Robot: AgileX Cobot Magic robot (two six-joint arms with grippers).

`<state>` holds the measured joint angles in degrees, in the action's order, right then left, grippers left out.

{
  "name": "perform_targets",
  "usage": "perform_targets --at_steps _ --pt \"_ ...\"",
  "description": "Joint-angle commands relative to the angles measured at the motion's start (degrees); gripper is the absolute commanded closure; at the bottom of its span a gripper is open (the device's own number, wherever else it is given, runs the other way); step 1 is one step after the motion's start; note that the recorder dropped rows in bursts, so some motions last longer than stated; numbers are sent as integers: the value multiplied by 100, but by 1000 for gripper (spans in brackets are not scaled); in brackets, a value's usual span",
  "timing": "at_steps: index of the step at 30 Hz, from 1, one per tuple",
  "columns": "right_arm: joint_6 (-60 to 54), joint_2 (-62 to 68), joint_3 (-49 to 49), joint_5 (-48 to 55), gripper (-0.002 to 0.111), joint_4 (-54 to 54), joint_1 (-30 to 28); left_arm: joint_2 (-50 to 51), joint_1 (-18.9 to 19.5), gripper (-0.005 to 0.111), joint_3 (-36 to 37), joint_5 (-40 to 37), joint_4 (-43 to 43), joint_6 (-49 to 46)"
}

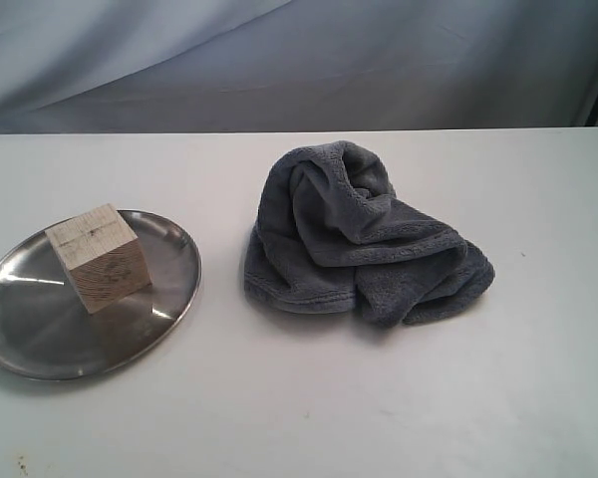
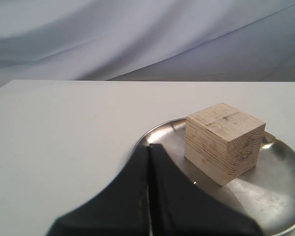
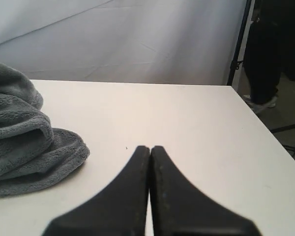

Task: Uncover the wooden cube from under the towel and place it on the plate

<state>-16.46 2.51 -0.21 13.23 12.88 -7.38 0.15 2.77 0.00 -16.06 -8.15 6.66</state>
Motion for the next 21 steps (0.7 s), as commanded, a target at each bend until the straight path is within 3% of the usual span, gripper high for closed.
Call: perform_targets --at_steps 1,10,16,21 --pt "-24 -33 21 307 108 -206 17 -15 23 107 0 79 -7 38" --pt "-9 -33 21 499 108 -250 17 -15 23 107 0 79 -7 22" --pt "1146 -33 21 457 108 -1155 17 -15 23 107 0 79 -7 34" --pt "1226 -33 21 453 108 -1232 17 -15 23 107 0 79 -7 34"
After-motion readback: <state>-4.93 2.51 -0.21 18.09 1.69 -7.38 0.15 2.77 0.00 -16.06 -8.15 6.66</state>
